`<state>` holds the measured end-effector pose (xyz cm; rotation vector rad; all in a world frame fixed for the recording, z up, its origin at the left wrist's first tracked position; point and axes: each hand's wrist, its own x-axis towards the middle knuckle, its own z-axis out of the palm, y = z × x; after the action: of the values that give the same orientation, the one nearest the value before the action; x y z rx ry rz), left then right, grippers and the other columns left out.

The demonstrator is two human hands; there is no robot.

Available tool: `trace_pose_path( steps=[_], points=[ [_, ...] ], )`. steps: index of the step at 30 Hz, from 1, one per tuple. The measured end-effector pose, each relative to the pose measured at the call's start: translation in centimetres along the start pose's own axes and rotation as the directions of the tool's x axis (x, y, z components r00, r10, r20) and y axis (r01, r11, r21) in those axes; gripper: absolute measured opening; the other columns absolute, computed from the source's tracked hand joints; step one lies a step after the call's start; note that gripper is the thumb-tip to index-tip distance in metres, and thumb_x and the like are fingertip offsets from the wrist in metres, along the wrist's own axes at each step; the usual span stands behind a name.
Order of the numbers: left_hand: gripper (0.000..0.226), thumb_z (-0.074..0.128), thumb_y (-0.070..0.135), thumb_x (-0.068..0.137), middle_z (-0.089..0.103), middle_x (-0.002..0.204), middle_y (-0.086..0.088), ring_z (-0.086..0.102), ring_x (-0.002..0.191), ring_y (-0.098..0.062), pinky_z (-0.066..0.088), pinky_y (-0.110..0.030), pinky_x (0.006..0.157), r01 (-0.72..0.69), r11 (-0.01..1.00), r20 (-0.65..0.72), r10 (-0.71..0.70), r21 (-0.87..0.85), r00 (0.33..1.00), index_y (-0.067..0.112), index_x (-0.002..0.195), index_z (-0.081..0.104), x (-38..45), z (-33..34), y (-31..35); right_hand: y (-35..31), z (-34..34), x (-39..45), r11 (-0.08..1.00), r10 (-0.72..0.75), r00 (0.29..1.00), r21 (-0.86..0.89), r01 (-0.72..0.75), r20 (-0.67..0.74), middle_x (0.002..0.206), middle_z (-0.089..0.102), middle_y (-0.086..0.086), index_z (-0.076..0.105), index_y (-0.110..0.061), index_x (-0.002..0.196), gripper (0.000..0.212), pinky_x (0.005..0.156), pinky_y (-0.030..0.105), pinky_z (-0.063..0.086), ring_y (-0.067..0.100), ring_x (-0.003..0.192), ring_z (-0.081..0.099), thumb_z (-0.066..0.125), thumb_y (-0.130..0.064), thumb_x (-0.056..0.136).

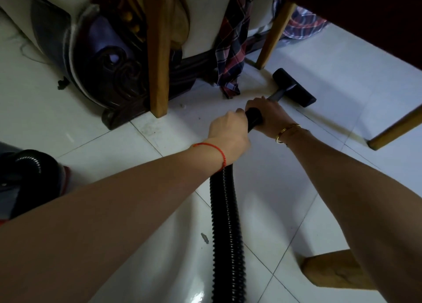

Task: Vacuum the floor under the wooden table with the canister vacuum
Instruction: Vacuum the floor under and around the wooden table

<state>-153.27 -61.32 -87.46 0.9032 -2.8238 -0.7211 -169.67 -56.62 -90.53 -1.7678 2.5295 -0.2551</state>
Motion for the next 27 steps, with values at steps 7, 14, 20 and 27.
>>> trace_pose_path(
  steps=[7, 14, 20, 27],
  points=[
    [0.041, 0.062, 0.015, 0.086, 0.057, 0.112, -0.013, 0.062, 0.097, -0.031, 0.042, -0.032, 0.066, -0.015, 1.0, -0.005, 0.015, 0.011, 1.0, 0.006, 0.122, 0.045, 0.7, 0.4, 0.6, 1.3, 0.1, 0.3, 0.999, -0.031, 0.999, 0.034, 0.032, -0.041, 0.086, 0.062, 0.004, 0.06, -0.013, 0.087, 0.01, 0.103, 0.037, 0.035, 0.017, 0.081, 0.052, 0.067, -0.019, 0.082],
    [0.039, 0.062, 0.015, 0.085, 0.061, 0.109, -0.014, 0.063, 0.093, -0.032, 0.042, -0.033, 0.063, -0.037, 0.998, -0.059, 0.039, 0.042, 0.997, 0.005, 0.12, 0.047, -1.1, -1.0, -0.4, -1.1, -0.4, -0.3, 0.996, -0.036, 0.997, 0.079, 0.042, -0.065, 0.082, 0.054, -0.002, 0.057, -0.013, 0.084, 0.009, 0.069, 0.028, 0.04, 0.019, 0.077, 0.054, 0.064, -0.018, 0.082],
    [0.036, 0.062, 0.017, 0.086, 0.06, 0.104, -0.013, 0.059, 0.081, -0.029, 0.041, -0.032, 0.06, -0.066, 0.993, -0.055, 0.071, 0.095, 0.996, 0.007, 0.116, 0.047, -5.4, -2.8, -2.7, -5.3, -0.1, -2.1, 0.978, -0.134, 0.984, 0.144, 0.151, -0.12, 0.077, 0.053, 0.0, 0.056, -0.007, 0.082, 0.012, 0.063, 0.03, 0.04, 0.019, 0.072, 0.051, 0.064, -0.015, 0.079],
    [0.028, 0.062, 0.022, 0.085, 0.055, 0.086, -0.005, 0.053, 0.069, -0.022, 0.043, -0.031, 0.059, -0.063, 0.994, -0.059, 0.068, 0.088, 0.996, 0.012, 0.107, 0.048, -11.3, -5.7, -6.1, -11.8, 0.1, -4.3, 0.947, -0.234, 0.955, 0.181, 0.267, -0.184, 0.077, 0.058, 0.003, 0.055, -0.008, 0.079, 0.017, 0.067, 0.033, 0.045, 0.018, 0.073, 0.053, 0.07, -0.016, 0.076]
  ],
)
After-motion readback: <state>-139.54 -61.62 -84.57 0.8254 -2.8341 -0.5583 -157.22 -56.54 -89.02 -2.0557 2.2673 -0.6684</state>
